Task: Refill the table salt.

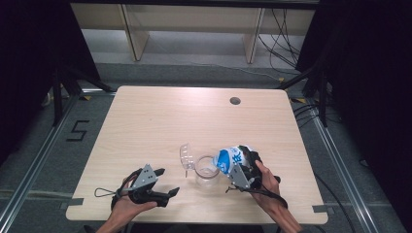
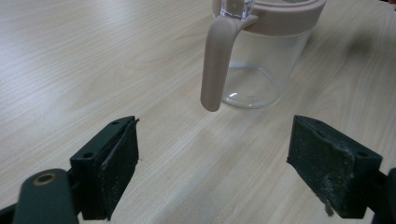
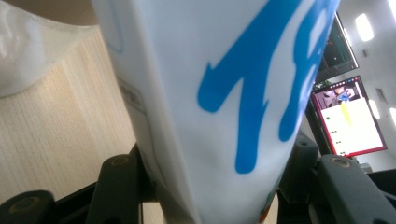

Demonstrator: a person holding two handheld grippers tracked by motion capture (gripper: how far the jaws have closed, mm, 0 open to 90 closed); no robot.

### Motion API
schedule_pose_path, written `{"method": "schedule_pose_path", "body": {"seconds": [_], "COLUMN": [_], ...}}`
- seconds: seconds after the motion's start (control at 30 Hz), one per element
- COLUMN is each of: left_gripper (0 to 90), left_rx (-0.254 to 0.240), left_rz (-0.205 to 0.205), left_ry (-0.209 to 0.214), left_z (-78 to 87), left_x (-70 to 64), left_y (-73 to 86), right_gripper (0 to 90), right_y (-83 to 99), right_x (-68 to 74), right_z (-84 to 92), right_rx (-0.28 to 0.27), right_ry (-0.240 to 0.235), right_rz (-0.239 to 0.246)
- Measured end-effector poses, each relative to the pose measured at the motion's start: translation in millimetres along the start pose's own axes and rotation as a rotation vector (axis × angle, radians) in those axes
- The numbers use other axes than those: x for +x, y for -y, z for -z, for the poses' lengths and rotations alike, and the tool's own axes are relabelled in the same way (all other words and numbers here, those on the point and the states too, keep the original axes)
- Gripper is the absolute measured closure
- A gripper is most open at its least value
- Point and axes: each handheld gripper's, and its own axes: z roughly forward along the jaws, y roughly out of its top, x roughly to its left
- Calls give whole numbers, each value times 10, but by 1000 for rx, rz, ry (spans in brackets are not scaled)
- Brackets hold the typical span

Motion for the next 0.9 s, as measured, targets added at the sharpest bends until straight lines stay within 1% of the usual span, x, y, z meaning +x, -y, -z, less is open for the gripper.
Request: {"method": "schedule_pose_path", "body": {"seconds": [0.13, 0.17, 0.2, 0.27, 0.4, 0.43, 0.47, 0.5, 0.53, 0.57, 0.63, 0.67, 0.7, 0.73, 0.77, 0.8, 0.83, 0.87, 0.9], "left_gripper": [159, 159, 159, 159, 159, 159, 159, 159, 159, 159, 159, 159, 159, 159, 159, 159, 159, 159, 159], "left_rx": [1, 1, 3, 8, 6, 7, 7, 6, 6, 5, 5, 5, 5, 5, 5, 6, 5, 11, 6], "left_rz": [1, 1, 3, 1, 3, 3, 3, 2, 2, 2, 2, 1, 2, 2, 1, 1, 1, -5, 0], "left_ry": [1, 1, -2, -4, -4, -4, -4, -3, -3, -1, -1, -1, 0, 0, -1, -1, -1, -4, -1], "left_z": [-2, -4, -5, -2, -3, -2, -2, -4, -4, -7, -8, -7, -8, -8, -8, -8, -8, -5, -9], "left_x": [-1, -1, -4, -6, -6, -6, -6, -6, -6, -4, -5, -5, -4, -4, -4, -4, -4, 0, -5], "left_y": [0, 1, 1, 1, 1, 1, 1, 2, 2, 3, 4, 3, 3, 3, 3, 3, 4, 3, 4], "right_gripper": [473, 474, 476, 476, 477, 477, 477, 478, 478, 477, 478, 477, 478, 478, 477, 478, 477, 477, 477], "right_y": [-4, -8, -15, -18, -31, -30, -30, -33, -34, -33, -27, -34, -38, -38, -30, -36, -41, -34, -34], "right_x": [10, 11, 21, 23, 32, 35, 35, 33, 33, 26, 31, 27, 8, 8, 21, 18, 1, 23, 19], "right_z": [-9, -6, -5, -17, -6, -16, -16, -7, -12, -11, -21, -8, -11, -11, -16, -13, -11, -11, -12], "right_rx": [-1, 7, 11, 4, 14, 6, 6, 17, 13, 12, 14, 13, 7, 7, 13, 10, 5, 14, 15], "right_ry": [-4, -7, 15, 9, 18, 12, 12, 19, 15, 25, 20, 21, 24, 24, 28, 22, 26, 26, 27], "right_rz": [11, 17, 45, 49, 70, 59, 59, 74, 72, 69, 65, 75, 102, 102, 81, 90, 115, 73, 77]}}
